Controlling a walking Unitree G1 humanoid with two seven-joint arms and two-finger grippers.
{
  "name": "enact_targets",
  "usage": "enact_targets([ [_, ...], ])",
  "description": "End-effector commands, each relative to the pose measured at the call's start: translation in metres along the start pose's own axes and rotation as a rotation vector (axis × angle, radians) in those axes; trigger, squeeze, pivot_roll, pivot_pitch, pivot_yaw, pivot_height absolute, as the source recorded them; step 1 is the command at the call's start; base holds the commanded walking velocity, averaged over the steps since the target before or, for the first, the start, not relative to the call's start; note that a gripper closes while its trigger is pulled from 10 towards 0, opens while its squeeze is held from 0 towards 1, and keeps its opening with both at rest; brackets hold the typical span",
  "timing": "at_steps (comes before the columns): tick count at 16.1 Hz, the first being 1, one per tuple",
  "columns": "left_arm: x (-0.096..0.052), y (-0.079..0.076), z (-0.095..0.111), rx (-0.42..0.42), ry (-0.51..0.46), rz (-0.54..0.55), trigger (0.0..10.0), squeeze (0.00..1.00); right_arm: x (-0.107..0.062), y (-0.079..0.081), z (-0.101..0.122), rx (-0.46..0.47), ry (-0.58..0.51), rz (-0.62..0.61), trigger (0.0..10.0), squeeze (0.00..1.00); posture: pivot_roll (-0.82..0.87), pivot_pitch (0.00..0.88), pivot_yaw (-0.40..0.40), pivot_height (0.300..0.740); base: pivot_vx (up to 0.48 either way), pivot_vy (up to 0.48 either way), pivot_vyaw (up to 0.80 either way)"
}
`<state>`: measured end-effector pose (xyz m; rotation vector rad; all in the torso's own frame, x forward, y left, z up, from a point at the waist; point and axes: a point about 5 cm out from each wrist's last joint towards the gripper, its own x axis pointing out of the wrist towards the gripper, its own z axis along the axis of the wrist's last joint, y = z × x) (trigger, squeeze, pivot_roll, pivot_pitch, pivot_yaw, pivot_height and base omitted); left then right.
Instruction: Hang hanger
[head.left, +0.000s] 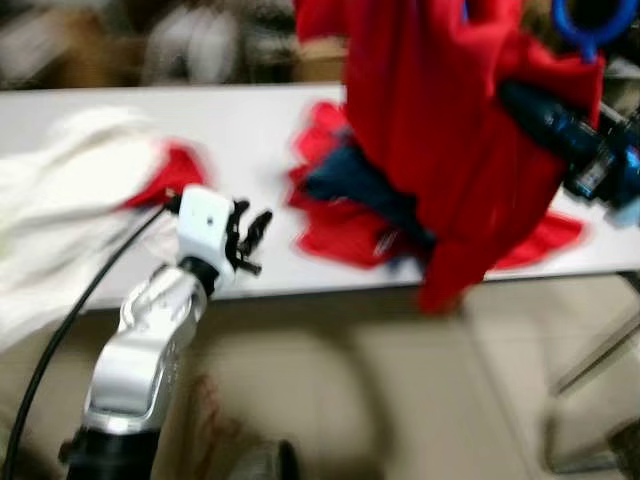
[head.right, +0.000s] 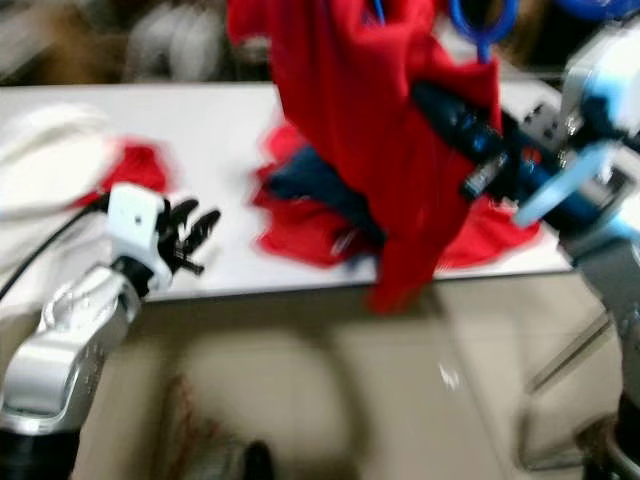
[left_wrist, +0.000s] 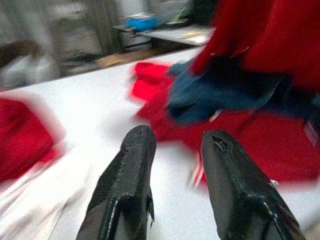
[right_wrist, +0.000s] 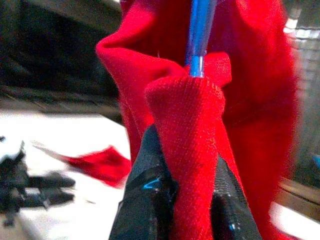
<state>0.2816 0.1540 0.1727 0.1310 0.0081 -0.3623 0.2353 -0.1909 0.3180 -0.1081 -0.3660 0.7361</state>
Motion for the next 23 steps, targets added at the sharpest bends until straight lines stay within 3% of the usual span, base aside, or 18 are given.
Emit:
enact_targets([
  [1, -0.002, 0.001, -0.004, 0.018, 0.030, 0.003, 10.0, 0.00, -0.003, 0.010, -0.003, 0.031, -0.011, 0.010, 10.0, 0.00, -0.03, 0.039, 0.047, 0.740, 0.000, 0.000, 0.00],
  [2, -0.005, 0.001, -0.010, 0.022, 0.051, 0.011, 10.0, 0.00, -0.008, 0.025, -0.018, 0.086, 0.018, 0.028, 10.0, 0.00, -0.03, 0.040, 0.047, 0.740, 0.000, 0.000, 0.00],
  [5, -0.011, 0.001, -0.021, 0.023, 0.083, 0.029, 10.0, 0.00, -0.018, 0.048, -0.045, 0.143, 0.109, 0.011, 10.0, 0.00, -0.03, 0.044, 0.046, 0.740, 0.000, 0.000, 0.00],
  [9, -0.043, 0.011, -0.043, -0.015, 0.119, 0.141, 10.0, 0.00, -0.037, 0.084, -0.091, 0.250, 0.234, -0.073, 10.0, 0.00, -0.03, 0.054, 0.037, 0.740, 0.000, 0.000, 0.00],
  [13, -0.057, 0.024, -0.051, 0.009, 0.117, 0.250, 10.0, 0.00, -0.056, 0.106, -0.131, 0.202, 0.455, -0.026, 10.0, 0.00, -0.01, 0.063, 0.020, 0.740, 0.000, 0.000, 0.00],
  [14, -0.062, 0.025, -0.054, 0.011, 0.128, 0.254, 10.0, 0.00, -0.067, 0.117, -0.146, 0.177, 0.554, 0.054, 10.0, 0.00, -0.01, 0.066, 0.011, 0.740, 0.000, 0.000, 0.00],
  [15, -0.064, 0.022, -0.057, 0.009, 0.131, 0.242, 10.0, 0.00, -0.073, 0.123, -0.152, 0.195, 0.571, 0.062, 10.0, 0.00, -0.01, 0.069, 0.007, 0.740, 0.000, 0.000, 0.00],
  [17, -0.062, 0.013, -0.060, -0.001, 0.138, 0.207, 10.0, 0.00, -0.065, 0.117, -0.148, 0.151, 0.485, -0.029, 10.0, 0.00, -0.01, 0.069, 0.006, 0.740, 0.000, 0.000, 0.00],
  [18, -0.057, 0.003, -0.059, -0.020, 0.118, 0.173, 10.0, 0.00, -0.055, 0.107, -0.145, 0.180, 0.417, -0.144, 10.0, 0.00, -0.01, 0.071, 0.006, 0.740, 0.000, 0.000, 0.00],
  [19, -0.052, -0.007, -0.055, -0.045, 0.094, 0.142, 10.0, 0.00, -0.048, 0.108, -0.144, 0.178, 0.391, -0.156, 10.0, 0.00, -0.02, 0.071, 0.009, 0.740, 0.000, 0.000, 0.80],
  [23, -0.053, -0.013, -0.059, -0.032, 0.104, 0.109, 10.0, 0.00, -0.051, 0.118, -0.148, 0.195, 0.390, -0.111, 10.0, 0.00, -0.02, 0.069, 0.013, 0.740, 0.000, 0.000, 0.80],
])
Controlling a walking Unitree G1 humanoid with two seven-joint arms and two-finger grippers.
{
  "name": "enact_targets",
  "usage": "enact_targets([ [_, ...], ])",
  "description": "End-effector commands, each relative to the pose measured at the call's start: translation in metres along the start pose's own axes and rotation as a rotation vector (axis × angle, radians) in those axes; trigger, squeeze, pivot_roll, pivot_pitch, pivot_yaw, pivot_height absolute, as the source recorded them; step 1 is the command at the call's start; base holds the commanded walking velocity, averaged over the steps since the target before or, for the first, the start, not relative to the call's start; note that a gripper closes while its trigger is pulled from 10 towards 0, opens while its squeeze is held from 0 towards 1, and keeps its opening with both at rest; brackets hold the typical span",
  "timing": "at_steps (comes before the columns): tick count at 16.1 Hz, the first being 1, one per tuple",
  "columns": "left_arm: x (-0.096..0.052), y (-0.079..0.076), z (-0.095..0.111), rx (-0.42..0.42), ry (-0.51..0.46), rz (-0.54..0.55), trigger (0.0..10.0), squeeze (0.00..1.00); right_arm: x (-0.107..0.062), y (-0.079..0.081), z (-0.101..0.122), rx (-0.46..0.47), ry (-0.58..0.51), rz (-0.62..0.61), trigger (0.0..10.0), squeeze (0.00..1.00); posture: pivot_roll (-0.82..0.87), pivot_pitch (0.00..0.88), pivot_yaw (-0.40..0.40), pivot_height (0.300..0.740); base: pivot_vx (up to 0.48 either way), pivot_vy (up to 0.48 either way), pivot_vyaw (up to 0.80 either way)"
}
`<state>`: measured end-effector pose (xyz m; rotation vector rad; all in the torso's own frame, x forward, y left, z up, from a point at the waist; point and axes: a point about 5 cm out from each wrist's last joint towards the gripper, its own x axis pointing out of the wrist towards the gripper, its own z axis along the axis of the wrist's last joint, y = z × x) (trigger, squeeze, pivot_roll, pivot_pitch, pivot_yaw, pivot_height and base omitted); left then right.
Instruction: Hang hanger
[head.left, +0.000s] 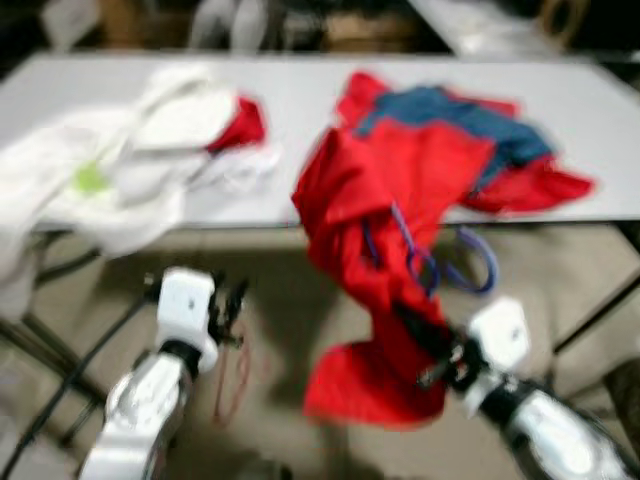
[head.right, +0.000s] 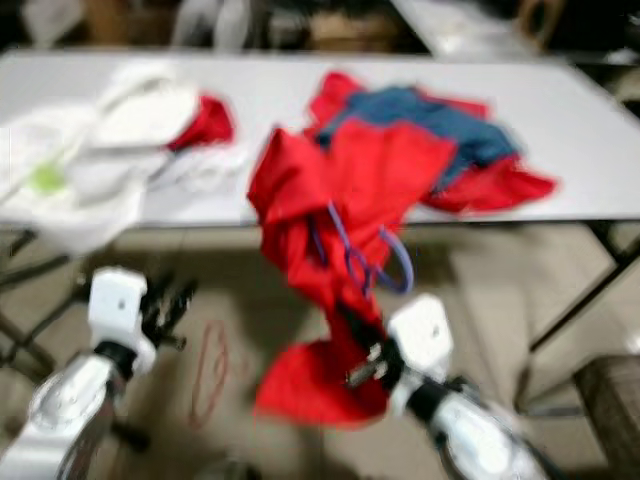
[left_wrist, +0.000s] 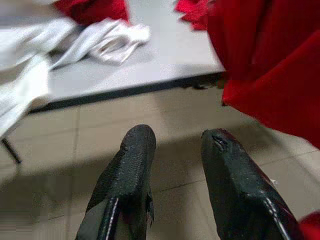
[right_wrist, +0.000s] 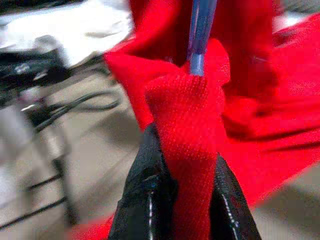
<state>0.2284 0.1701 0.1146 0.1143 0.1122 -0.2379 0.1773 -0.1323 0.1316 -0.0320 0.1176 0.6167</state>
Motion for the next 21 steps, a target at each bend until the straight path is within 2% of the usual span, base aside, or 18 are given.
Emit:
enact_targets([
  [1, 0.000, -0.002, 0.000, 0.001, -0.008, -0.005, 10.0, 0.00, 0.001, 0.004, 0.008, -0.021, -0.038, 0.046, 10.0, 0.00, -0.02, 0.067, 0.010, 0.740, 0.000, 0.000, 0.80],
  [4, 0.000, -0.003, -0.001, 0.001, -0.006, 0.002, 10.0, 0.00, 0.000, 0.010, 0.003, -0.017, -0.010, 0.097, 10.0, 0.00, -0.02, 0.062, 0.002, 0.740, 0.000, 0.000, 0.80],
  [7, -0.002, -0.003, -0.003, 0.003, 0.001, 0.002, 10.0, 0.00, -0.002, 0.009, 0.001, -0.029, 0.000, 0.111, 10.0, 0.00, -0.01, 0.058, -0.003, 0.740, 0.000, 0.000, 0.80],
  [10, -0.005, -0.006, -0.006, 0.003, 0.012, -0.003, 10.0, 0.00, -0.004, 0.010, -0.007, -0.019, 0.080, 0.181, 10.0, 0.00, -0.01, 0.050, -0.013, 0.740, 0.000, 0.000, 0.80],
  [12, -0.006, -0.007, -0.008, 0.002, 0.019, -0.008, 10.0, 0.00, -0.003, 0.006, -0.013, -0.034, 0.125, 0.184, 10.0, 0.00, -0.01, 0.049, -0.015, 0.740, 0.000, 0.000, 0.80],
  [21, -0.012, -0.011, -0.011, -0.007, 0.052, -0.009, 10.0, 0.00, -0.004, 0.006, -0.012, -0.025, 0.122, 0.177, 10.0, 0.00, 0.00, 0.098, -0.025, 0.740, 0.000, 0.000, 0.80],
])
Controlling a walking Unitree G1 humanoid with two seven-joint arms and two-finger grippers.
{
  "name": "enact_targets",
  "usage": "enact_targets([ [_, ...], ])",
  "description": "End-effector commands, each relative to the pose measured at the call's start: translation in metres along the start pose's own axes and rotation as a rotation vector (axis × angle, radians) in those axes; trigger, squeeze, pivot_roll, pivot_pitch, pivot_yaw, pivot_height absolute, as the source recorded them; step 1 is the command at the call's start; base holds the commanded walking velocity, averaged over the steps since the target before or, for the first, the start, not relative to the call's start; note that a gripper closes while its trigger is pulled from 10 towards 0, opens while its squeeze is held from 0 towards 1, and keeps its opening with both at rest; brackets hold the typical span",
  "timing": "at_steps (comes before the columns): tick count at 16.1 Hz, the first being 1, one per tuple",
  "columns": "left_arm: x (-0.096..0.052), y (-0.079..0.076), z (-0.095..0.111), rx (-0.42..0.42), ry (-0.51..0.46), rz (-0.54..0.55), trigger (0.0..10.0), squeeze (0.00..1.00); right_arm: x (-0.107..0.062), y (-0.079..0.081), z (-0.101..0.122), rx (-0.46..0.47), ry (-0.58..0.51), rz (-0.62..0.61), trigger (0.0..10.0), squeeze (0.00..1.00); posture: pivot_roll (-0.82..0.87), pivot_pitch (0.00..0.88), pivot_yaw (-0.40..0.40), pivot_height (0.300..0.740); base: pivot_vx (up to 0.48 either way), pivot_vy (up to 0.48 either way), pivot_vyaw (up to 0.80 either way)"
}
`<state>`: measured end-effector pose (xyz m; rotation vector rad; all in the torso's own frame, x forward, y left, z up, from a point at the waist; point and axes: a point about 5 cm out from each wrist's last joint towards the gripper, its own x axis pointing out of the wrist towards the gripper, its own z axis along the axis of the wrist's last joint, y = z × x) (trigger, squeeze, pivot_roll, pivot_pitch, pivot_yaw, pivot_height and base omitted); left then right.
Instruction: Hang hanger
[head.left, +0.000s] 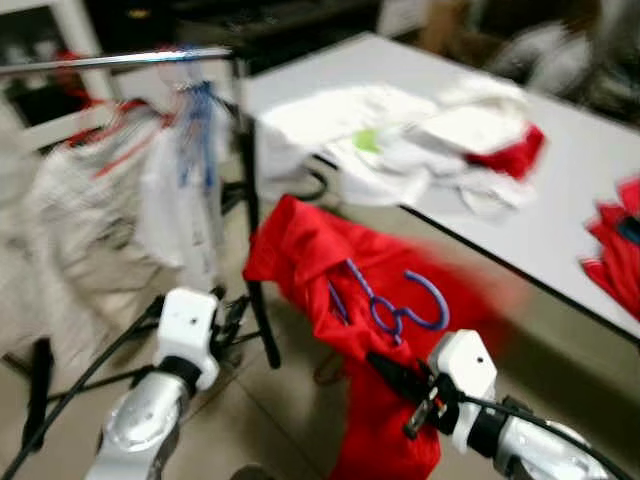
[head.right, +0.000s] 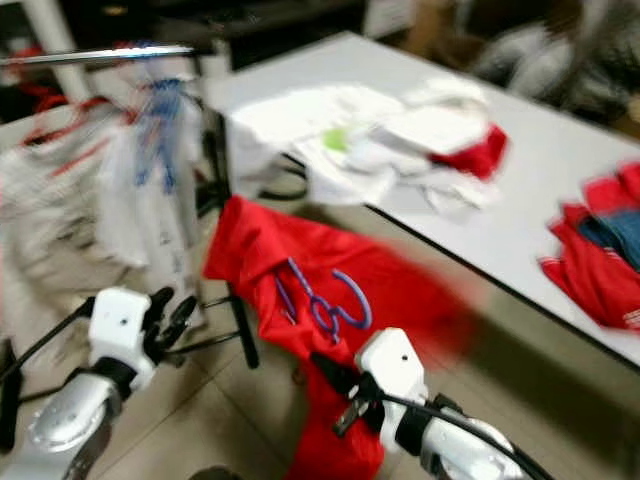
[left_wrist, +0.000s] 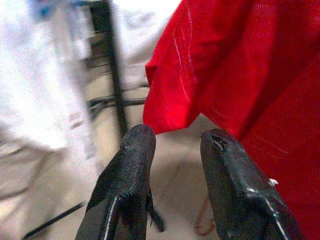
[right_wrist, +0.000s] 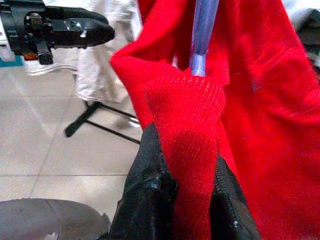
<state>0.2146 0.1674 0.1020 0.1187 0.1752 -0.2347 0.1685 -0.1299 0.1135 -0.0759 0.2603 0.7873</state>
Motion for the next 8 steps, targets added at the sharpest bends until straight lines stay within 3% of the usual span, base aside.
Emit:
enact_targets([
  [1, -0.003, -0.006, 0.005, 0.007, -0.014, -0.017, 10.0, 0.00, -0.003, 0.001, 0.004, -0.010, -0.014, 0.006, 10.0, 0.00, 0.00, 0.109, -0.026, 0.740, 0.000, 0.000, 0.80],
  [5, -0.005, -0.004, 0.011, 0.017, -0.030, -0.020, 10.0, 0.00, -0.004, -0.001, 0.004, -0.011, -0.014, 0.003, 10.0, 0.00, 0.02, 0.115, -0.020, 0.740, 0.000, 0.000, 0.80],
  [8, -0.006, 0.006, 0.013, 0.000, -0.044, -0.051, 10.0, 0.00, 0.001, -0.022, 0.013, -0.071, -0.033, -0.025, 10.0, 0.00, 0.02, 0.102, -0.017, 0.740, 0.000, 0.000, 0.80],
])
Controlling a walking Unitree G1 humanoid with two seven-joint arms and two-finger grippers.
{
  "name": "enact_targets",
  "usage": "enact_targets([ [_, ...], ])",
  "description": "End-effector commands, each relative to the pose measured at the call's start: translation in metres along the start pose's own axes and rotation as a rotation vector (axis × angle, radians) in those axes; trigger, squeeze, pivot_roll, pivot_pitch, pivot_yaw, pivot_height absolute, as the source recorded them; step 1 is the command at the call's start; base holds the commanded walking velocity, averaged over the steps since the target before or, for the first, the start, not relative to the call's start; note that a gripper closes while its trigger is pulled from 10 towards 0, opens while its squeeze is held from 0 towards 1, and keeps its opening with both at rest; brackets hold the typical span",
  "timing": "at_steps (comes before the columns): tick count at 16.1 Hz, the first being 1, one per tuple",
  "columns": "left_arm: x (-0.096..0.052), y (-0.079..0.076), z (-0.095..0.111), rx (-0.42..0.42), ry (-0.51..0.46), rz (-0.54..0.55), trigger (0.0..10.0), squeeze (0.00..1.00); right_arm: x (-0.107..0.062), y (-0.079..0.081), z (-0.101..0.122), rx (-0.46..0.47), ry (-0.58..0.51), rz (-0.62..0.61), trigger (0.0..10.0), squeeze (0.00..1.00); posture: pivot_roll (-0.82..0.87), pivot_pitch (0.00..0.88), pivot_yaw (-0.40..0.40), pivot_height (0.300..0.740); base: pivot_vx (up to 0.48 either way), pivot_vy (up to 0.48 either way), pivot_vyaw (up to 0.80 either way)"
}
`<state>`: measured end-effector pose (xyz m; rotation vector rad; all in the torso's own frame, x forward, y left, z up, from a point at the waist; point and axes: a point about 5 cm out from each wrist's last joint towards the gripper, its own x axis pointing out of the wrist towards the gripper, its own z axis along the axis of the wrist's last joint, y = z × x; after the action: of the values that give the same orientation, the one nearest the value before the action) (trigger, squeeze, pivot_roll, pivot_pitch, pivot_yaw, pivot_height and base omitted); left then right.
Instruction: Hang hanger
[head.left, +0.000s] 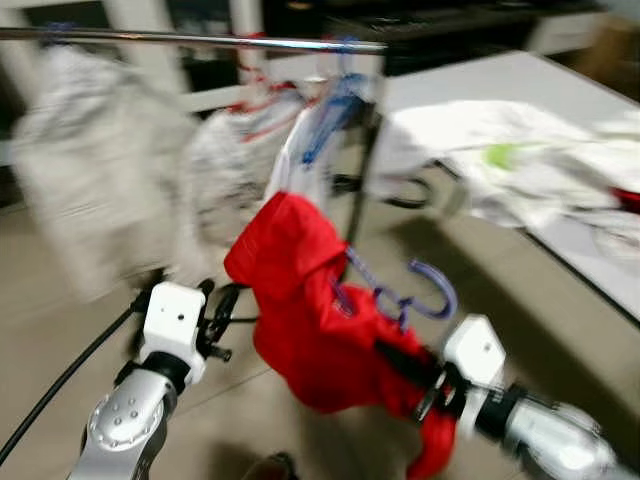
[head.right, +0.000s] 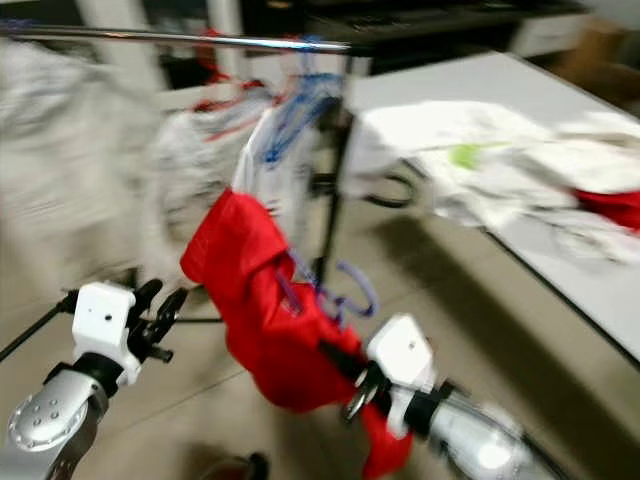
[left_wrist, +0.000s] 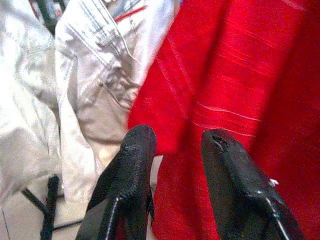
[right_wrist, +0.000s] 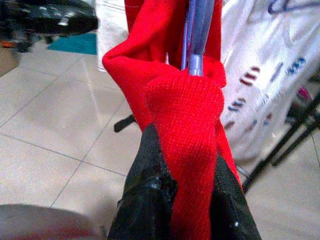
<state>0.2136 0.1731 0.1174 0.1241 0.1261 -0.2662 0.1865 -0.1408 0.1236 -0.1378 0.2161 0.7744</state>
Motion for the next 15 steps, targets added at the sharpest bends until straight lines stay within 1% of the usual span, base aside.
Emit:
enact_targets([
  [1, -0.001, -0.001, -0.002, -0.031, 0.012, -0.038, 10.0, 0.00, 0.001, -0.004, 0.003, -0.010, -0.019, -0.004, 10.0, 0.00, 0.02, 0.100, -0.019, 0.740, 0.000, 0.000, 0.80],
  [2, -0.004, 0.004, -0.003, -0.002, 0.015, -0.056, 10.0, 0.00, 0.010, -0.011, 0.008, -0.051, -0.029, 0.000, 10.0, 0.00, 0.03, 0.094, -0.028, 0.740, 0.000, 0.000, 0.80],
  [3, -0.005, 0.010, -0.002, 0.034, 0.012, -0.050, 10.0, 0.00, 0.017, -0.017, 0.012, -0.074, -0.037, 0.005, 10.0, 0.00, 0.03, 0.088, -0.037, 0.740, 0.000, 0.000, 0.80],
  [4, -0.004, 0.021, 0.005, 0.056, -0.008, -0.002, 10.0, 0.00, 0.022, -0.025, 0.014, -0.097, -0.035, 0.010, 10.0, 0.00, 0.04, 0.084, -0.047, 0.740, 0.000, 0.000, 0.80],
  [5, -0.004, 0.024, 0.009, 0.055, -0.021, 0.008, 10.0, 0.00, 0.023, -0.028, 0.014, -0.106, -0.027, 0.010, 10.0, 0.00, 0.04, 0.081, -0.050, 0.740, 0.000, 0.000, 0.80],
  [6, -0.005, 0.030, 0.016, 0.050, -0.049, 0.015, 10.0, 0.00, 0.024, -0.034, 0.012, -0.119, -0.009, 0.008, 10.0, 0.00, 0.04, 0.081, -0.053, 0.740, 0.000, 0.000, 0.80],
  [7, -0.006, 0.033, 0.024, 0.048, -0.081, -0.001, 10.0, 0.00, 0.024, -0.039, 0.010, -0.137, 0.009, 0.016, 10.0, 0.00, 0.04, 0.077, -0.056, 0.740, 0.000, 0.000, 0.80],
  [8, -0.007, 0.036, 0.040, 0.062, -0.138, -0.054, 10.0, 0.00, 0.024, -0.046, 0.007, -0.171, 0.047, 0.041, 10.0, 0.00, 0.04, 0.071, -0.064, 0.740, 0.000, 0.000, 0.80],
  [9, -0.007, 0.037, 0.051, 0.088, -0.169, -0.096, 10.0, 0.00, 0.024, -0.052, 0.006, -0.188, 0.068, 0.056, 10.0, 0.00, 0.04, 0.069, -0.066, 0.740, 0.000, 0.000, 0.80],
  [10, -0.006, 0.037, 0.058, 0.094, -0.187, -0.126, 10.0, 0.00, 0.025, -0.055, 0.007, -0.206, 0.075, 0.066, 10.0, 0.00, 0.04, 0.067, -0.068, 0.740, 0.000, 0.000, 0.80],
  [11, -0.003, 0.036, 0.072, 0.105, -0.221, -0.183, 10.0, 0.00, 0.025, -0.062, 0.010, -0.235, 0.090, 0.083, 10.0, 0.00, 0.04, 0.061, -0.073, 0.740, 0.000, 0.000, 0.80],
  [12, 0.003, 0.034, 0.087, 0.138, -0.247, -0.250, 10.0, 0.00, 0.026, -0.069, 0.013, -0.265, 0.106, 0.107, 10.0, 0.00, 0.05, 0.056, -0.077, 0.740, 0.000, 0.000, 0.80],
  [13, 0.009, 0.031, 0.097, 0.178, -0.253, -0.307, 10.0, 0.00, 0.027, -0.075, 0.015, -0.289, 0.116, 0.132, 10.0, 0.00, 0.04, 0.048, -0.083, 0.740, 0.000, 0.000, 0.80],
  [14, 0.016, 0.028, 0.105, 0.226, -0.259, -0.363, 10.0, 0.00, 0.027, -0.081, 0.017, -0.318, 0.133, 0.159, 10.0, 0.00, 0.04, 0.037, -0.088, 0.740, 0.000, 0.000, 0.80],
  [15, 0.018, 0.027, 0.109, 0.241, -0.261, -0.385, 10.0, 0.00, 0.027, -0.084, 0.019, -0.330, 0.139, 0.170, 10.0, 0.00, 0.04, 0.037, -0.088, 0.740, 0.000, 0.000, 0.80],
])
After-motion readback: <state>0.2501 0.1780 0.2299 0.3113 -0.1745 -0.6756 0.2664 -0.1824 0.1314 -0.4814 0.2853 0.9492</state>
